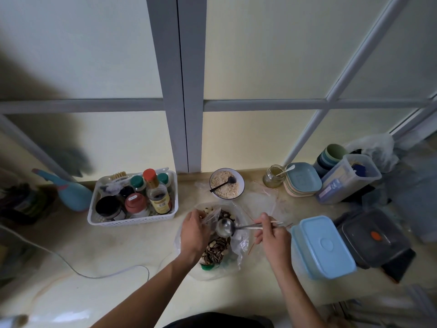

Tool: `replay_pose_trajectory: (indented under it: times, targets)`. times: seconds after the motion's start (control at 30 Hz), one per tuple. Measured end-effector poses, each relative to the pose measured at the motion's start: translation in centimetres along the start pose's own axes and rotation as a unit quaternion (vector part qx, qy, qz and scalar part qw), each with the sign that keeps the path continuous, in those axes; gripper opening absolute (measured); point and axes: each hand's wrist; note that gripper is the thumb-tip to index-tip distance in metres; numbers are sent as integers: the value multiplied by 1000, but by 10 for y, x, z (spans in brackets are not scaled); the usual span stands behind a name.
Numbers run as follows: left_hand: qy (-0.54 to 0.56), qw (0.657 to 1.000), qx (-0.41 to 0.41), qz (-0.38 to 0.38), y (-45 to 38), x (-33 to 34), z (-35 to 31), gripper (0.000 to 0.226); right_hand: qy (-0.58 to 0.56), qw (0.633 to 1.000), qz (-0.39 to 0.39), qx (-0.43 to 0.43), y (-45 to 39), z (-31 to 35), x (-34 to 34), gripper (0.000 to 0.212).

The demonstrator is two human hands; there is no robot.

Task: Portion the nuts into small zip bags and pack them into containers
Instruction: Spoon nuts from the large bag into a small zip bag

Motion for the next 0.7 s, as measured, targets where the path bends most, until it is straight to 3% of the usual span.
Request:
replay_pose_trajectory:
  times: [0.13, 0.27, 0.37, 0.47, 0.57, 0.63, 0.7]
  targets:
    - [35, 999, 16, -21, -1, 1, 4, 18, -63, 990, 32, 120, -9, -17, 11, 45]
    - [111, 992, 62, -8, 0, -9, 3, 15, -74, 981, 46, 175, -13, -28, 11, 38]
    - [48, 996, 63, 29, 1, -8, 11, 23, -82, 976, 58, 193, -13, -31, 9, 36]
    - [-52, 997, -13, 63, 3, -5, 28, 42, -84, 974, 60, 202, -14, -33, 9, 32]
    - [-106, 992, 5, 73, 9, -4, 32, 63, -85, 972, 68, 208, -13, -34, 7, 24]
    - [-101, 994, 24, 42, 10, -4, 24, 54, -90, 971, 76, 207, -10, -33, 5, 20]
    - [-66, 996, 61, 0, 9, -4, 16, 28, -104, 970, 81, 203, -9, -32, 3, 20]
Point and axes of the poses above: each hand's wrist, its own y-axis away from the middle knuckle, its own x-axis out of the palm, z = x × y, and after that the axes turned 8 degrees about -z, right-handed
